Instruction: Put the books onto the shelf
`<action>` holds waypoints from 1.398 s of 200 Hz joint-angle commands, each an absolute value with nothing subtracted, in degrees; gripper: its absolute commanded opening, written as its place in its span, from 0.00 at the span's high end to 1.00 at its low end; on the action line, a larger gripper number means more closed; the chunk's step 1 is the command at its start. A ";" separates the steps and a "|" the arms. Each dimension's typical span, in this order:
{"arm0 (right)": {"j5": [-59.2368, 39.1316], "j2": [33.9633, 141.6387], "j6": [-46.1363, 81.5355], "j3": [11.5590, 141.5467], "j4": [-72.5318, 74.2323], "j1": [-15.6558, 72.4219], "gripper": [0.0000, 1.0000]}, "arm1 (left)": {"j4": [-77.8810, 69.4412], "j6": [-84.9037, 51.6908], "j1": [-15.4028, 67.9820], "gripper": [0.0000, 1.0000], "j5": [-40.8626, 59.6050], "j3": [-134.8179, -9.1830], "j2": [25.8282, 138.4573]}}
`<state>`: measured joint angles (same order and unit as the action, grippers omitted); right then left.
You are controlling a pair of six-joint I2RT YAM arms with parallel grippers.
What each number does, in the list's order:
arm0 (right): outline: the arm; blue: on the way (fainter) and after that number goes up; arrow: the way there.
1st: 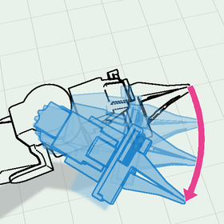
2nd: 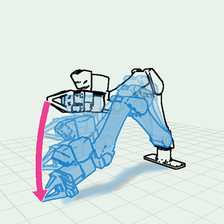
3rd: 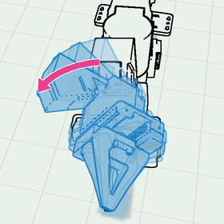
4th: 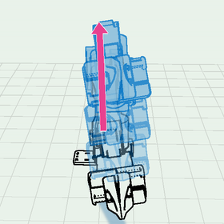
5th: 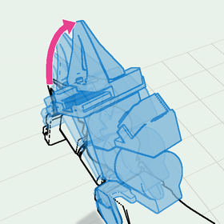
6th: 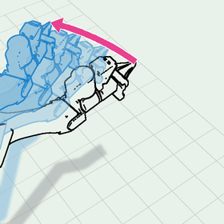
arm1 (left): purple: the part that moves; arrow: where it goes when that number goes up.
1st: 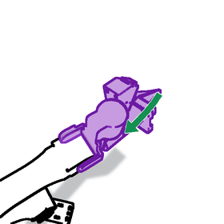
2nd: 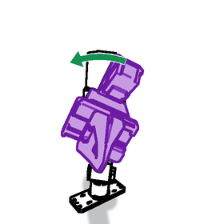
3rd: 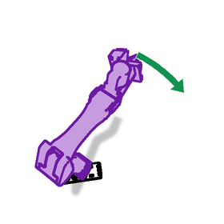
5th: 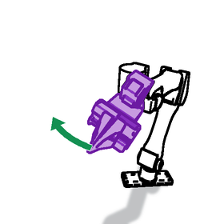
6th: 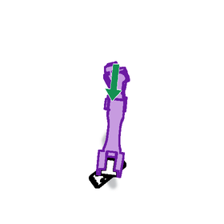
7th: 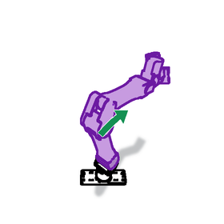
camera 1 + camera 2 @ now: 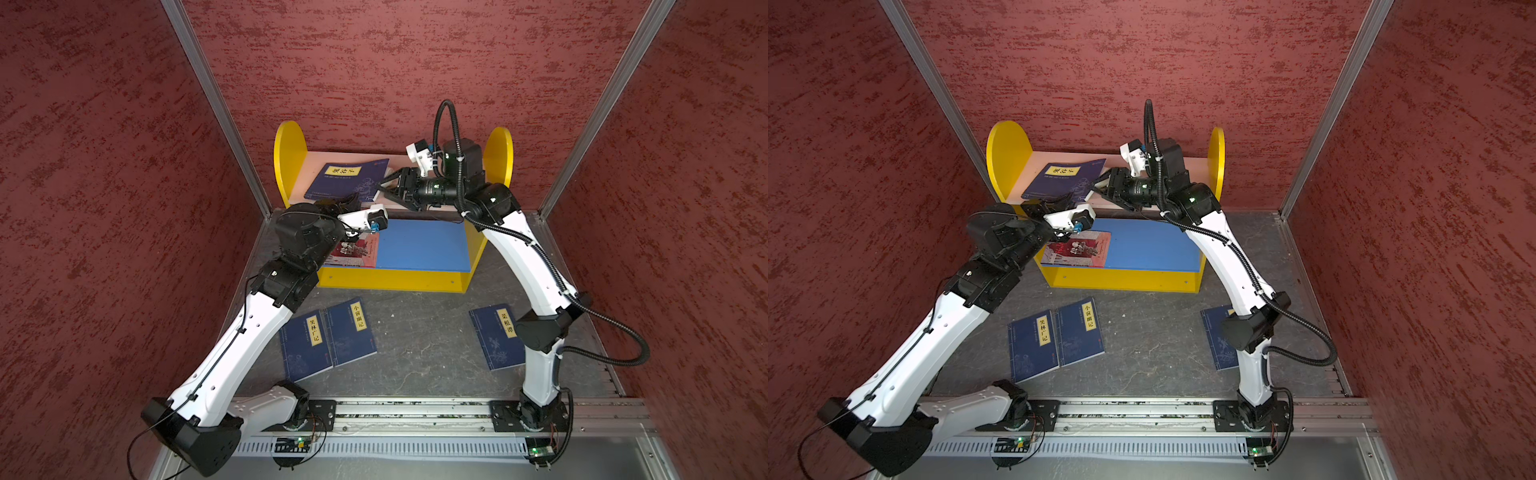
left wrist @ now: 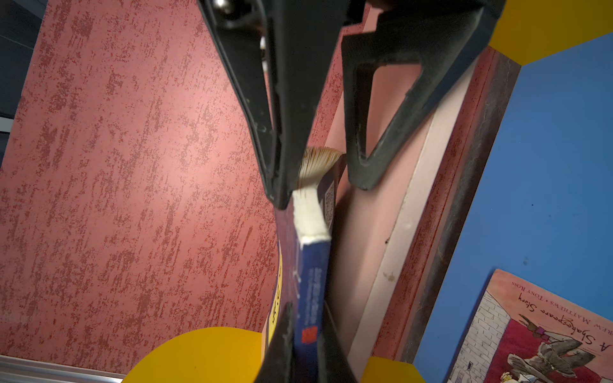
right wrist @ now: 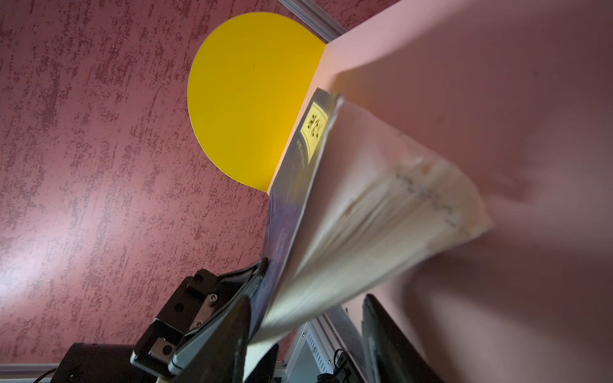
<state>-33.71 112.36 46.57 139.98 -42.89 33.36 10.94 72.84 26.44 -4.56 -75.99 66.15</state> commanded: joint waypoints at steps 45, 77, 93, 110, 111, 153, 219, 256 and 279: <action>-30.25 110.29 45.33 141.76 -41.92 33.09 0.49 | 15.51 69.53 28.52 1.00 -13.61 -78.05 69.30; -30.66 111.41 46.01 141.84 -40.05 33.13 0.52 | 15.73 70.14 29.27 0.87 -14.97 -76.92 69.87; -30.84 112.14 46.21 142.13 -39.60 33.13 0.53 | 16.26 70.18 29.27 0.78 -15.11 -76.60 70.14; -30.74 113.04 46.32 142.85 -39.53 33.11 0.54 | 16.42 70.05 29.43 0.69 -15.03 -76.21 70.20; -30.71 113.08 46.32 142.88 -39.54 33.08 0.54 | 16.43 70.05 29.44 0.69 -15.03 -76.21 70.21; -29.71 114.08 46.27 143.10 -39.73 33.13 0.57 | 17.51 68.96 29.53 0.40 -15.03 -76.84 70.42; -27.66 114.92 46.14 143.34 -40.33 33.13 0.62 | 26.81 64.89 29.88 0.10 -12.77 -81.32 69.43; -26.78 115.39 46.05 143.56 -40.78 33.13 0.66 | 31.24 61.08 29.80 0.00 -12.55 -83.55 69.52; -26.77 115.81 46.14 144.12 -40.87 33.13 0.69 | 34.76 56.82 29.71 0.01 -10.91 -86.45 68.76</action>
